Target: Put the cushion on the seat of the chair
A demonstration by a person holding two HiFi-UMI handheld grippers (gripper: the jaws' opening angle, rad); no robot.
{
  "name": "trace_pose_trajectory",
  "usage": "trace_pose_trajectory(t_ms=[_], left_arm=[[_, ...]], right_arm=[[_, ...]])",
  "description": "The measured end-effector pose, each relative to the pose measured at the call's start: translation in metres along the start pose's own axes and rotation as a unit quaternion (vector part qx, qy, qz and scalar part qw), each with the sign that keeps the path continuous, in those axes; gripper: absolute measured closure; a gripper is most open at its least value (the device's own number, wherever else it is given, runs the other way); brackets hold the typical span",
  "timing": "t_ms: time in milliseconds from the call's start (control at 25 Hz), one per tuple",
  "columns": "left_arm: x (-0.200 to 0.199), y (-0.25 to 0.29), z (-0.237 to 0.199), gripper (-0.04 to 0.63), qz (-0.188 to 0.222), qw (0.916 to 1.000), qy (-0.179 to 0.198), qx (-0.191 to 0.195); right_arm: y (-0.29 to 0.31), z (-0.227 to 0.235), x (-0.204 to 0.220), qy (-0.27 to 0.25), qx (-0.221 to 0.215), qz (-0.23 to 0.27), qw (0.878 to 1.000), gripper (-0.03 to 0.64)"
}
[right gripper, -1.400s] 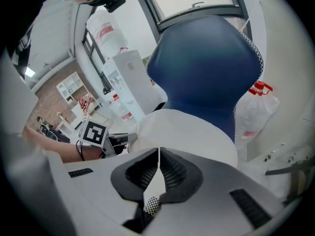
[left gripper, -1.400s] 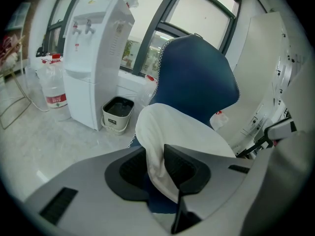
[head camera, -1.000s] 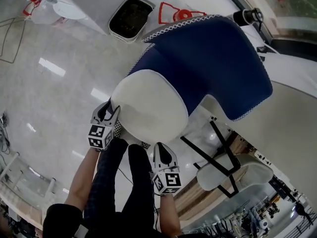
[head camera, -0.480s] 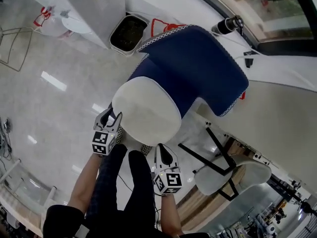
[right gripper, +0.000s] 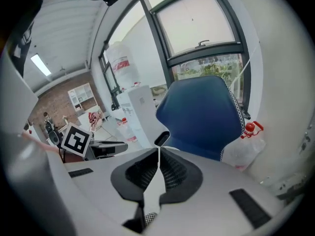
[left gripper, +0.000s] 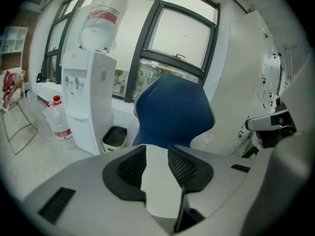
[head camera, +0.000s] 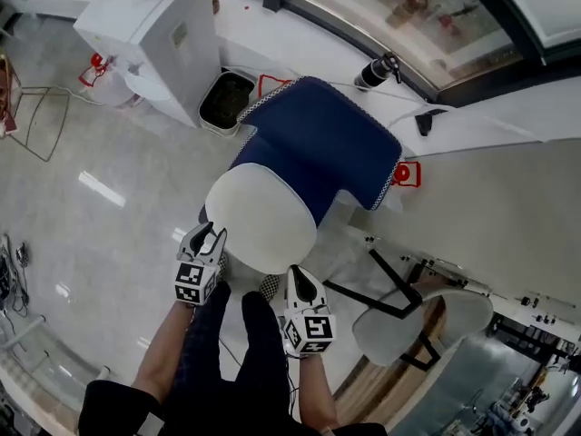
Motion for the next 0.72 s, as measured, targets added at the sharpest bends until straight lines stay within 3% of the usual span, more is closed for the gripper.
trace_pose_trajectory(t_ms=[240,720], left_arm=[[-0.038,-0.053,0.044,0.468,0.029,0.9995,0.013,0.004],[-0.123,-0.173,0.132,0.492,0.099,0.991,0.081,0.041]], right_arm=[[-0.055,-0.004,-0.024,-0.014,0.005,0.031,0.999,0.583],[-0.159,-0.03,-0.073,-0.03,0.018,0.104,0.994,0.583]])
Point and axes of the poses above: the fingertips, and each gripper's own axes: y forward along the fingers, z to its right, x out of its underside, the point moved 1 cm from there along -y, backward along the fingers, and after that the axes turned 10 degrees about -z, right-handed, at the moved point
